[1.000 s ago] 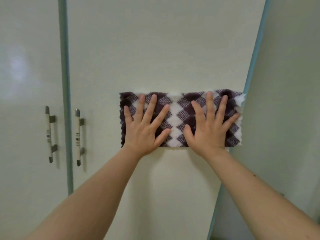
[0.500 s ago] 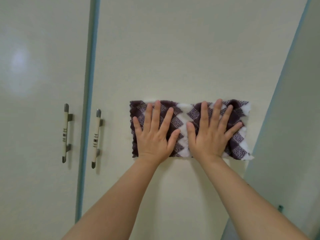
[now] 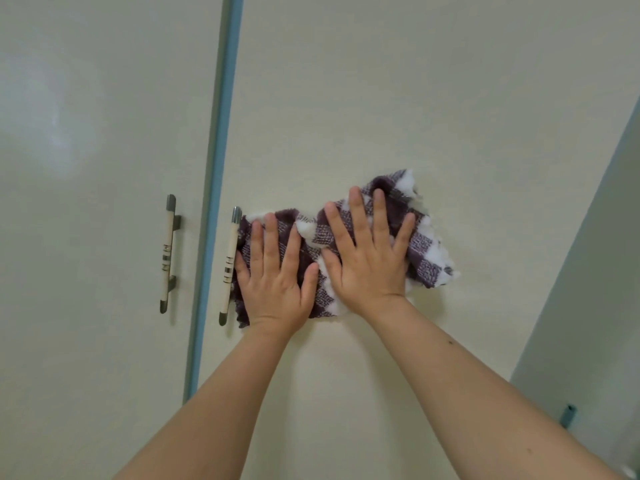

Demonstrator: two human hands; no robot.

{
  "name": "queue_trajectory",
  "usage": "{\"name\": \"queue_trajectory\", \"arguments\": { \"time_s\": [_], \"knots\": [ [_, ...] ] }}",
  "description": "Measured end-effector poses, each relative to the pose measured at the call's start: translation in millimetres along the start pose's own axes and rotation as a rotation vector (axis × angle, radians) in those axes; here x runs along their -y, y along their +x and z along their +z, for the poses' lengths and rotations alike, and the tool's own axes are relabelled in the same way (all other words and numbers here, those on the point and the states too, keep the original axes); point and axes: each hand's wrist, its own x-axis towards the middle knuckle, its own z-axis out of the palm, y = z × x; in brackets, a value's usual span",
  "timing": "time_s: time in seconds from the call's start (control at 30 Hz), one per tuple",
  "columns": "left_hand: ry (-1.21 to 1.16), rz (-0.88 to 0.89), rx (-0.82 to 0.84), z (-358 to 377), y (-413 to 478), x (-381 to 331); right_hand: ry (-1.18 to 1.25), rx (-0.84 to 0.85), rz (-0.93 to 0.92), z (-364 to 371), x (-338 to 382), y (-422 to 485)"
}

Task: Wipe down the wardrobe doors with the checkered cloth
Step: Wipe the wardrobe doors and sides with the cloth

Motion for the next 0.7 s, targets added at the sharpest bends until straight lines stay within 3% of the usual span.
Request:
{"name": "queue_trajectory", "arguments": {
  "time_s": [0.43,0.7],
  "knots": [
    [-0.067,0.043,0.032,-4.4,-14.3,12.2,-0.008,-0.022,-0.15,1.4,17.2,0.9],
    [-0.053,-0.234,0.14,5.7,-82.1,-41.3,-0.018,-0.023,-0.341,2.9,-26.0,-43.9]
  ]
}}
